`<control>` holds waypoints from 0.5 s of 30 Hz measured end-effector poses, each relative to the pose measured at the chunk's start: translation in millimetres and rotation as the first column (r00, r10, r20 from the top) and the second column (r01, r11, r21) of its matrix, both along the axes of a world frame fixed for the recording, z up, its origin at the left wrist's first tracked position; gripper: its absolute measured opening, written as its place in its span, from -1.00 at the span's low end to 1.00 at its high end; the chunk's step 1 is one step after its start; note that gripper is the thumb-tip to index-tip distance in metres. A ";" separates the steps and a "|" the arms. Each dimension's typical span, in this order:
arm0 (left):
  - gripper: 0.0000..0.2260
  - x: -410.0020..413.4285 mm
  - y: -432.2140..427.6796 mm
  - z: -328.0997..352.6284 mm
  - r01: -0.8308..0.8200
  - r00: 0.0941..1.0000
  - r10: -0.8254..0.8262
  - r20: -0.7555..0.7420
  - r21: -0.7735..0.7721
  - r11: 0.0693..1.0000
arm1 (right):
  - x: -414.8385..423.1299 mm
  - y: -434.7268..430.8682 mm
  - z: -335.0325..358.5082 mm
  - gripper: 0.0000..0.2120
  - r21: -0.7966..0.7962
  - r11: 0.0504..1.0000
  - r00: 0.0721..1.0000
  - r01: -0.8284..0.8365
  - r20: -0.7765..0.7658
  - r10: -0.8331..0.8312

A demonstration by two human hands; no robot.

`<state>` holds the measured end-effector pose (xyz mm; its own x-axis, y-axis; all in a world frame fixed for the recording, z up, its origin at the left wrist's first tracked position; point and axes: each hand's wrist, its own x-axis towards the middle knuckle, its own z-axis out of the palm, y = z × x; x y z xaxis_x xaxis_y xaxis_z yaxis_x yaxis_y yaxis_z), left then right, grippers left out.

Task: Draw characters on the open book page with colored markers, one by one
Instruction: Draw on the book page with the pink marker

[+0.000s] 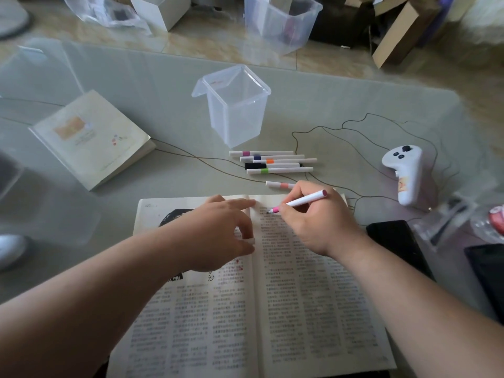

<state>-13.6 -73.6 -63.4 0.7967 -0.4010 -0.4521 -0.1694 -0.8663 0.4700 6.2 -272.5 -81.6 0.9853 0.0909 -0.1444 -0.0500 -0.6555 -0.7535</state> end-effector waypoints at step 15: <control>-0.83 0.8 -1.6 -2.5 -0.025 0.999 0.026 -0.026 0.014 1.000 | -3.7 -4.5 3.5 -0.81 0.072 0.995 0.997 -0.065 -0.043 0.069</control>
<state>-12.8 -75.1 -65.8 0.7945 -0.3744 -0.4781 -0.1348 -0.8764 0.4623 2.4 -277.1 -78.0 0.9693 0.1679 -0.1794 -0.0427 -0.6041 -0.7958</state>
